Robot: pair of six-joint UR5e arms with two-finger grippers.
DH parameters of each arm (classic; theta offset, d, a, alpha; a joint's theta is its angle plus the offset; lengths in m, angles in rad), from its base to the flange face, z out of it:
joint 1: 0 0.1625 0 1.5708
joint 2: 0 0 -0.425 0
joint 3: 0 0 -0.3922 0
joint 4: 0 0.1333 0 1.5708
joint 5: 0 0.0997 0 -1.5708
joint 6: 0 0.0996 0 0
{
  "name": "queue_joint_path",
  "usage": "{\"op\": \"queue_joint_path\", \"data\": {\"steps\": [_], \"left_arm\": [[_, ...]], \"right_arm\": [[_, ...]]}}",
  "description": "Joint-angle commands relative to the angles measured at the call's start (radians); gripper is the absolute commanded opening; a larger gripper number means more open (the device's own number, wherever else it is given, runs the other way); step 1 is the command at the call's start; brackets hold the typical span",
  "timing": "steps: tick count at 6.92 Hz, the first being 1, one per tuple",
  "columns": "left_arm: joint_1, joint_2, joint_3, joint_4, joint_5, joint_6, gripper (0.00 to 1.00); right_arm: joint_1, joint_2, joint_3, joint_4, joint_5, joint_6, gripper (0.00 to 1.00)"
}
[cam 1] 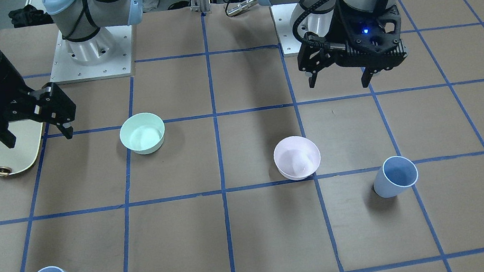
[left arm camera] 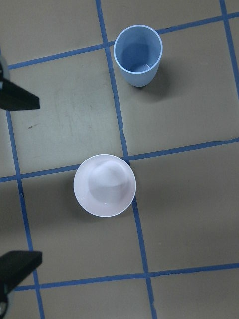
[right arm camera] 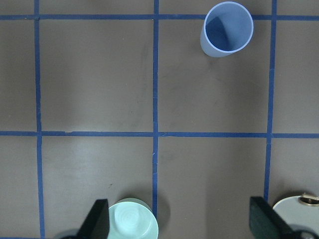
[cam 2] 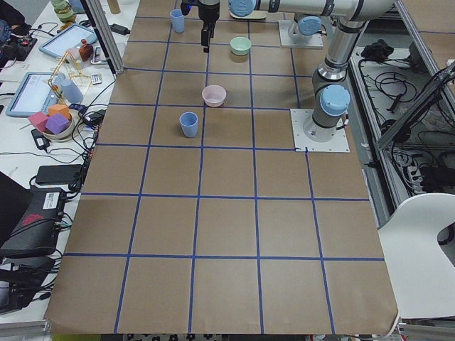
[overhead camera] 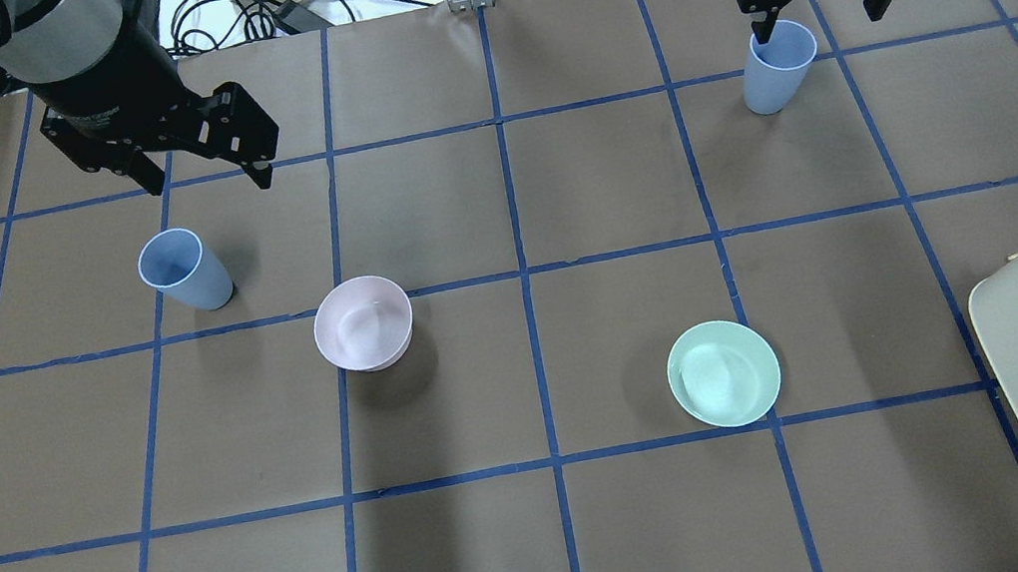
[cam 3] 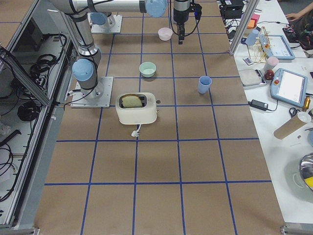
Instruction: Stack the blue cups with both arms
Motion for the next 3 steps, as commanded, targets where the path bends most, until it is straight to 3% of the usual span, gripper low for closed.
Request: {"op": "queue_joint_path", "data": {"steps": [1, 3], "left_arm": [[0.000, 0.002, -0.003, 0.001, -0.002, 0.000, 1.00], [0.000, -0.001, 0.005, 0.001, -0.002, -0.002, 1.00]], "right_arm": [[0.001, 0.002, -0.001, -0.001, -0.001, -0.003, 1.00], [0.001, 0.004, 0.001, -0.004, 0.001, -0.003, 1.00]]}}
